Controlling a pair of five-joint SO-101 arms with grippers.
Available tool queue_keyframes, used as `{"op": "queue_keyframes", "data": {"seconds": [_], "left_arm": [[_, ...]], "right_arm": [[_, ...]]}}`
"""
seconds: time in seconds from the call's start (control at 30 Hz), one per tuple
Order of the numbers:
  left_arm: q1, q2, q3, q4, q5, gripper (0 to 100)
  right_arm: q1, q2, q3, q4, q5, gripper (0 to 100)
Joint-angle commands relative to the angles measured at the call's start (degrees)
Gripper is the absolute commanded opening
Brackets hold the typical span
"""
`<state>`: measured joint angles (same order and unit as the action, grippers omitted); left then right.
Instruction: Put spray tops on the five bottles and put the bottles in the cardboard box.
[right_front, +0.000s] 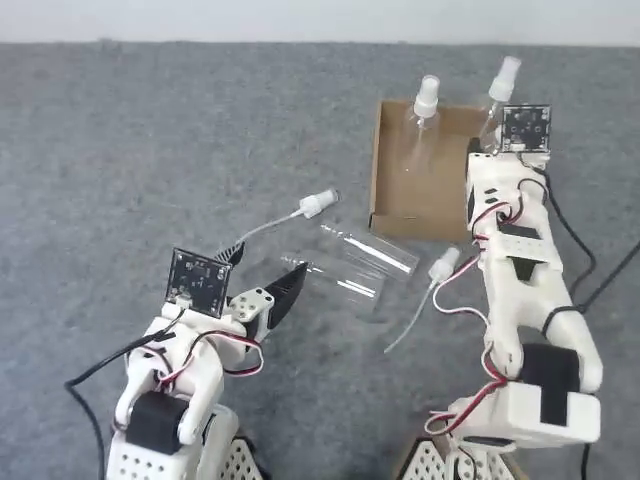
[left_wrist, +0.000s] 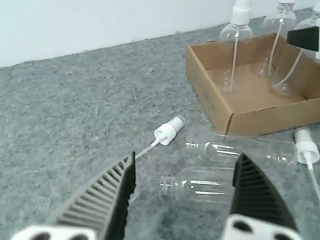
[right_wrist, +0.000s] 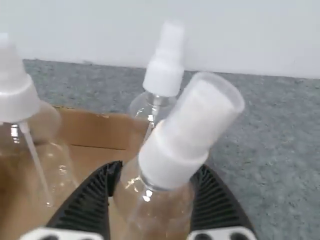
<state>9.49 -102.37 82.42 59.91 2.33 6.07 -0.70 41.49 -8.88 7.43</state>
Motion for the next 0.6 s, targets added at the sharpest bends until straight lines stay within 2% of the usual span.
{"op": "queue_keyframes", "data": {"seconds": [0.0, 0.57], "left_arm": [[-0.3, -0.4, -0.6, -0.1, 0.3, 29], [-0.3, -0.4, -0.6, 0.0, 0.3, 29]], "right_arm": [[0.7, 0.3, -2.2, -2.1, 0.9, 0.6], [0.5, 4.4, -4.2, -2.0, 0.9, 1.1]]}}
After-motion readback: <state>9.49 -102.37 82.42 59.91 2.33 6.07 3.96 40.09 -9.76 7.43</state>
